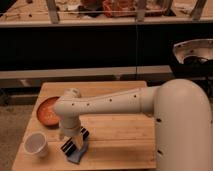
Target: Place the eraser on the white sponge
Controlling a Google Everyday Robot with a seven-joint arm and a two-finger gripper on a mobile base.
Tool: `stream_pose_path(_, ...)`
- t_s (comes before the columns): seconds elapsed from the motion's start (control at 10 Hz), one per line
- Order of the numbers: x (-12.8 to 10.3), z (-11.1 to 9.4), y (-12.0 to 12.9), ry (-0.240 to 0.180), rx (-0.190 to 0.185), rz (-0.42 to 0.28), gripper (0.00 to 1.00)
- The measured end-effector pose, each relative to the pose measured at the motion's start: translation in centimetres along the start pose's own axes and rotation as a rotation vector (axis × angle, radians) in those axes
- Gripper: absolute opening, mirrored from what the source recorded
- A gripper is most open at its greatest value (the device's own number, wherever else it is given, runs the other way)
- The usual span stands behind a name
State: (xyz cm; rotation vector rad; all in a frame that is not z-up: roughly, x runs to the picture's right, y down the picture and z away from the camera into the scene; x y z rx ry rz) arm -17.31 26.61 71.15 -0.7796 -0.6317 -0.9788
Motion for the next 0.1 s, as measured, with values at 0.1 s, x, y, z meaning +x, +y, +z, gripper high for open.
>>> stream_pose_path(0.1, 0.03, -0.01, 0.03, 0.0, 0.0, -0.003, 0.8)
